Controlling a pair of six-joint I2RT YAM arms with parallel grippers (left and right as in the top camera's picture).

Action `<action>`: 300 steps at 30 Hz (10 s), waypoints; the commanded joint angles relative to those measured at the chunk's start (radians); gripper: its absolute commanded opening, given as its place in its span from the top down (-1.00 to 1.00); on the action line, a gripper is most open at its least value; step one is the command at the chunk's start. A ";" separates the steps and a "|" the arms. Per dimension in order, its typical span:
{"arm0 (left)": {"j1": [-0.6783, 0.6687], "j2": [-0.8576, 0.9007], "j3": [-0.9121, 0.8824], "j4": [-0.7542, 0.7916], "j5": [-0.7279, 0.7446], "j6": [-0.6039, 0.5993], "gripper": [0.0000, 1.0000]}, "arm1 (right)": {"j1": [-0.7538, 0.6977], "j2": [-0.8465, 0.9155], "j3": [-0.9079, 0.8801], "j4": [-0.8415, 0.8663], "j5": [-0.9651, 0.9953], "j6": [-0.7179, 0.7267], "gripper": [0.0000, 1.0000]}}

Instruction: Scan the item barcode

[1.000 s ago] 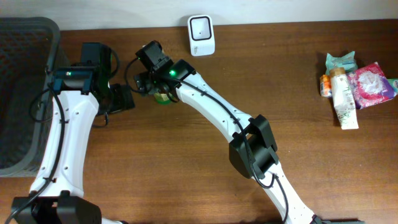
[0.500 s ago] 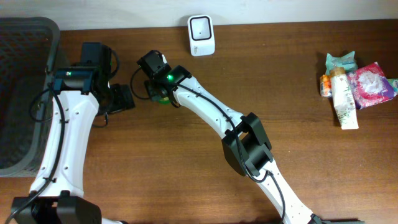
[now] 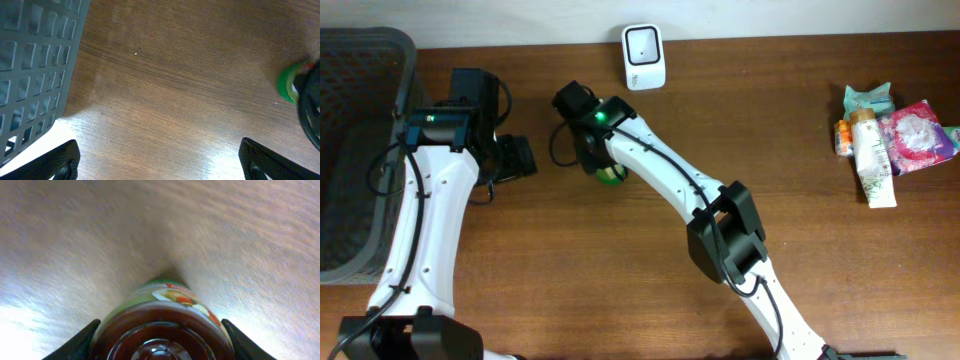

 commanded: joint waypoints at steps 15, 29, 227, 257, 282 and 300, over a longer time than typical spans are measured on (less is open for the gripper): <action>0.005 -0.015 -0.003 0.001 -0.011 -0.003 -0.98 | -0.186 -0.014 -0.006 -0.346 0.043 -0.002 -0.64; 0.005 -0.015 -0.003 0.001 -0.011 -0.003 -0.98 | -0.240 -0.309 0.039 -0.371 0.042 -0.056 -0.97; 0.006 -0.015 -0.003 0.001 -0.011 -0.003 -0.98 | -0.449 -0.206 -0.399 -0.131 -0.327 -0.182 -0.54; 0.006 -0.015 -0.003 0.002 -0.011 -0.003 -0.98 | -0.488 -0.206 -0.626 0.156 -1.043 -0.249 -0.63; 0.006 -0.015 -0.003 0.002 -0.011 -0.003 -0.98 | -0.531 -0.229 -0.113 -0.237 -0.291 -0.232 -0.97; 0.006 -0.015 -0.003 0.002 -0.011 -0.003 -0.98 | -0.302 -0.184 -0.086 -0.297 0.110 0.354 -0.97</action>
